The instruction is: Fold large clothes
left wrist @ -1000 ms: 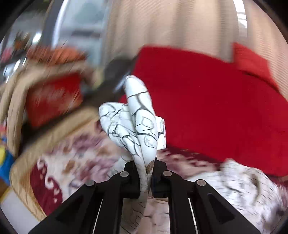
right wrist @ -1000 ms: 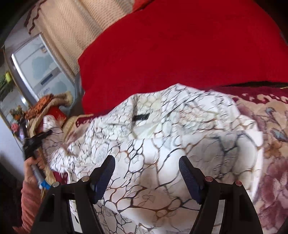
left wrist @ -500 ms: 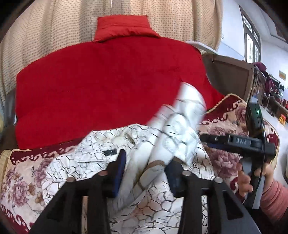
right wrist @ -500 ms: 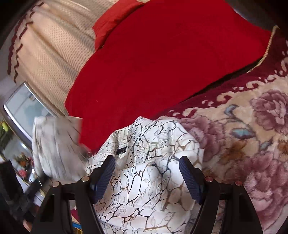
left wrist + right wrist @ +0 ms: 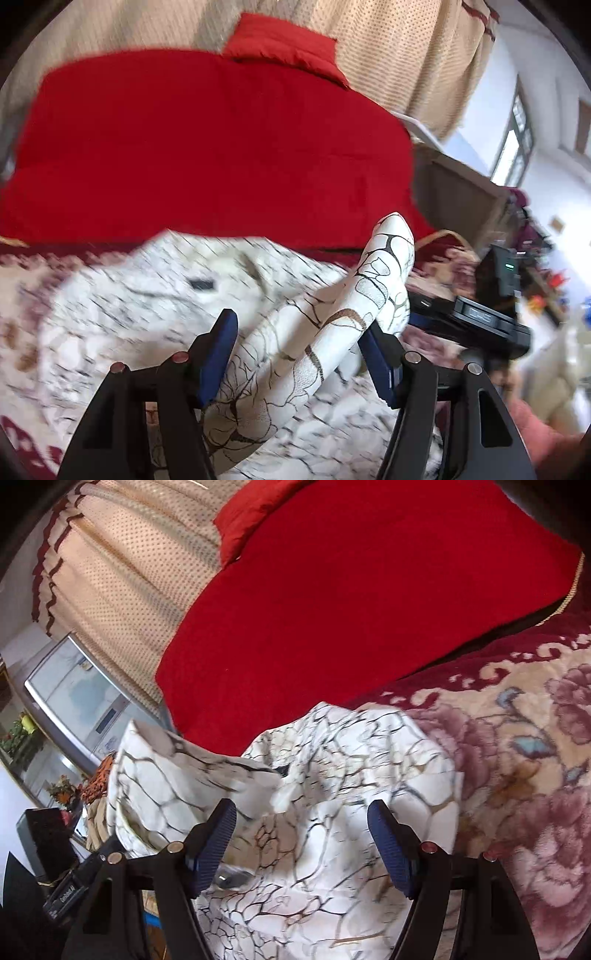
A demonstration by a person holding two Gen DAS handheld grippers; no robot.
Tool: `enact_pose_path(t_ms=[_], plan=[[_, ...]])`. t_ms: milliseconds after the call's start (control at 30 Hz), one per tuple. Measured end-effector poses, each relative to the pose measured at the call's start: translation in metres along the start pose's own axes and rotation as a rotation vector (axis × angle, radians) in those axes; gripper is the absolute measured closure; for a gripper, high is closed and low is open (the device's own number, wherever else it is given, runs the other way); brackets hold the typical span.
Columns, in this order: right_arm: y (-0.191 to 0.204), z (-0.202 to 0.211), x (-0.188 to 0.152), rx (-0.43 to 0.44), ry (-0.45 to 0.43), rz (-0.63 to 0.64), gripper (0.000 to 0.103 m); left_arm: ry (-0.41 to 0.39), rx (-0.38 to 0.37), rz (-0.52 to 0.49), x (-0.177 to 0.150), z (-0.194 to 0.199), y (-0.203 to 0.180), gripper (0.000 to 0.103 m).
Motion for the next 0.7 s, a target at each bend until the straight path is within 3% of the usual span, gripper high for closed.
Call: enact_pose_path(t_ms=[100, 200, 300, 333, 400, 467, 567, 633, 700], plan=[[0.004, -0.005, -0.001, 0.002, 0.000, -0.003, 0.026, 0.006, -0.055, 0.047, -0.001, 0.005, 0.012, 0.036], [0.004, -0.008, -0.001, 0.001, -0.001, -0.023, 0.026, -0.058, -0.149, 0.102, -0.002, 0.025, 0.024, 0.017], [-0.001, -0.008, 0.001, -0.005, -0.011, -0.044, 0.026, -0.129, -0.219, 0.123, -0.001, 0.050, 0.035, 0.013], [-0.001, -0.007, 0.002, -0.002, -0.012, -0.044, 0.026, -0.143, -0.198, 0.124, 0.000, 0.055, 0.038, 0.013], [-0.002, -0.007, 0.004, 0.006, -0.006, -0.037, 0.026, -0.150, -0.087, 0.134, 0.002, 0.060, 0.050, 0.013], [-0.001, -0.008, 0.004, 0.027, 0.017, -0.032, 0.026, -0.118, 0.069, 0.155, -0.001, 0.056, 0.066, 0.013], [0.002, -0.013, 0.000, 0.059, 0.062, -0.029, 0.026, -0.040, 0.242, 0.199, -0.011, 0.041, 0.087, 0.013], [0.004, -0.020, -0.002, 0.079, 0.101, -0.046, 0.026, 0.014, 0.279, 0.217, -0.017, 0.031, 0.093, 0.013], [0.004, -0.029, -0.006, 0.105, 0.147, -0.084, 0.025, 0.062, 0.256, 0.224, -0.021, 0.020, 0.091, 0.013]])
Point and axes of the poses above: each gripper's, at about its wrist camera, not at the fingertips, and z roughly against the way its jaws point, y to its left, x to its top, the point moved 1 cm from there along -z, roughly the way its jaws point, and after that the axes turned 11 degrees about -x, right-handed, at the moved point
